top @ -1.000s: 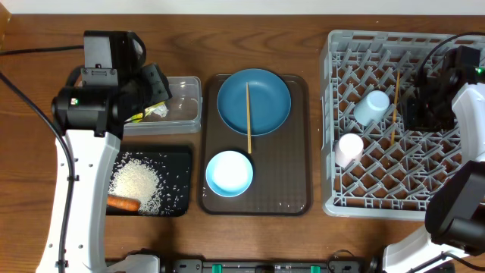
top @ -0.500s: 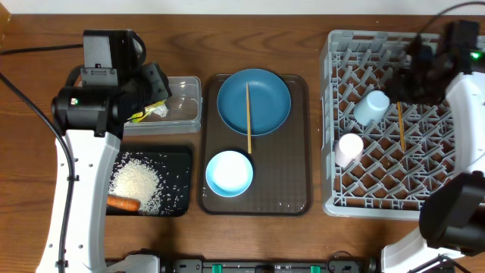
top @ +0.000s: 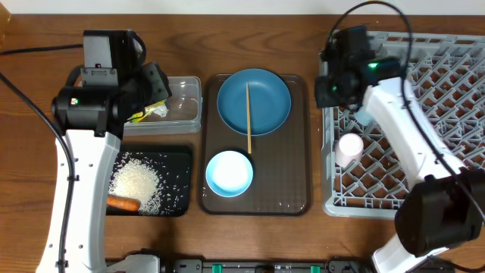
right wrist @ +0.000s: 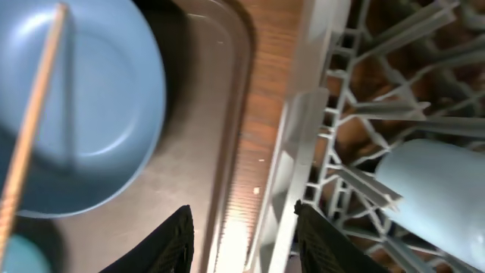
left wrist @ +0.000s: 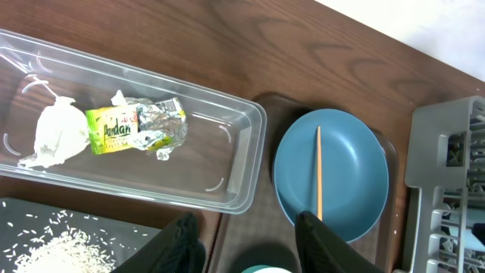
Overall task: Sort waste into correct bins and load items into the dishwasher rack
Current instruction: 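Raise the right gripper and move it left toward the teal plate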
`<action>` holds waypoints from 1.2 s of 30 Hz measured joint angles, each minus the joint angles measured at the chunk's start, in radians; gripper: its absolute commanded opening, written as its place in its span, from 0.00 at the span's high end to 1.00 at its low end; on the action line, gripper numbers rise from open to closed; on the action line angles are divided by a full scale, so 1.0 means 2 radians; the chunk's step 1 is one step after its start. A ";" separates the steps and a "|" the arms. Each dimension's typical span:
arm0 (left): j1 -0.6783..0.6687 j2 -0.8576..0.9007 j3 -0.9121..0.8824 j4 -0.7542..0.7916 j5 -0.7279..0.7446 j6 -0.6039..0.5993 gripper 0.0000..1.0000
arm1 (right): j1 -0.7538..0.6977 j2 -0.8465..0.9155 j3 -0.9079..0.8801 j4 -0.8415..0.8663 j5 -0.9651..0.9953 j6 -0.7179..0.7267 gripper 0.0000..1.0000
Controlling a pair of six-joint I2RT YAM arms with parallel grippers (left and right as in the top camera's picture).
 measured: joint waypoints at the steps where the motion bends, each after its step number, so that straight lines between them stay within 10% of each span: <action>1: 0.000 0.000 0.000 0.000 0.000 0.000 0.55 | 0.006 0.000 -0.003 0.002 0.017 0.002 0.62; 36: 0.000 0.000 0.000 -0.003 0.000 0.000 0.55 | 0.017 0.000 -0.084 0.023 0.076 0.040 0.92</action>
